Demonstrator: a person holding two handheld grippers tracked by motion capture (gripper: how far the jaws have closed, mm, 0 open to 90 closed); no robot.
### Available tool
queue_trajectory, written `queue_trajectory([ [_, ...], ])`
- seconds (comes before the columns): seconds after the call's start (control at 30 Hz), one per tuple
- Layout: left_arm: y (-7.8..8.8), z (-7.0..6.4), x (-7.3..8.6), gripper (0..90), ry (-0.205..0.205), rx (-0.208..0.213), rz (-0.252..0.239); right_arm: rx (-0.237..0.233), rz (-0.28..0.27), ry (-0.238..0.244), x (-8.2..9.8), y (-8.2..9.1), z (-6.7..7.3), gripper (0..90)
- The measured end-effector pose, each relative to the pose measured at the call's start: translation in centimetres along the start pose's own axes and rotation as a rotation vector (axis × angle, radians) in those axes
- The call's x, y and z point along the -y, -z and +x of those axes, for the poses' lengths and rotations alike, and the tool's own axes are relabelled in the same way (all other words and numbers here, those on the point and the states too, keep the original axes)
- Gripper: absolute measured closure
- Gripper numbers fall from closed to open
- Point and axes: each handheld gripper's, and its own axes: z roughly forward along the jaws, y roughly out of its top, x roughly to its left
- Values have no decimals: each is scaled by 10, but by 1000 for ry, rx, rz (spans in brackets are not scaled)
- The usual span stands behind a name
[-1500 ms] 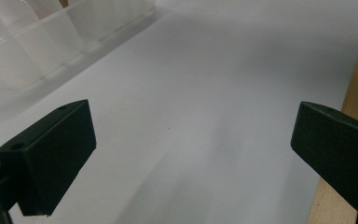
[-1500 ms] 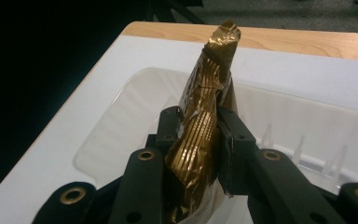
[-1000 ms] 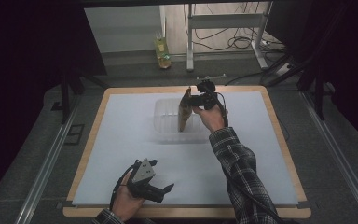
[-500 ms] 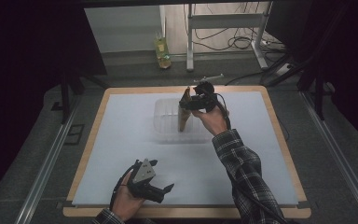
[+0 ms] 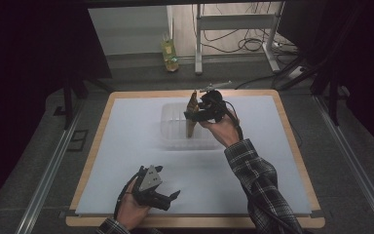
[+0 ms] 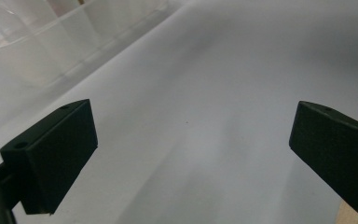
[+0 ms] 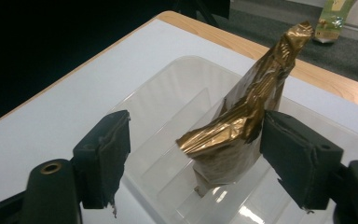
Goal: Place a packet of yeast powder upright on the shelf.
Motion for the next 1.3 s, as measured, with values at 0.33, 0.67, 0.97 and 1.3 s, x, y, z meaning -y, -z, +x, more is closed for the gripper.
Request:
queue_trajectory([
  [0.33,4,7,1,0,56,-11,-31,29,12,69,6,3,9,148],
  [0.67,3,5,0,0,60,6,-49,30,8,84,13,9,9,136],
  [0.97,4,5,0,0,60,2,-53,32,2,94,20,19,9,134],
  [1.3,3,5,0,0,51,-3,-43,28,-19,111,29,33,10,110],
])
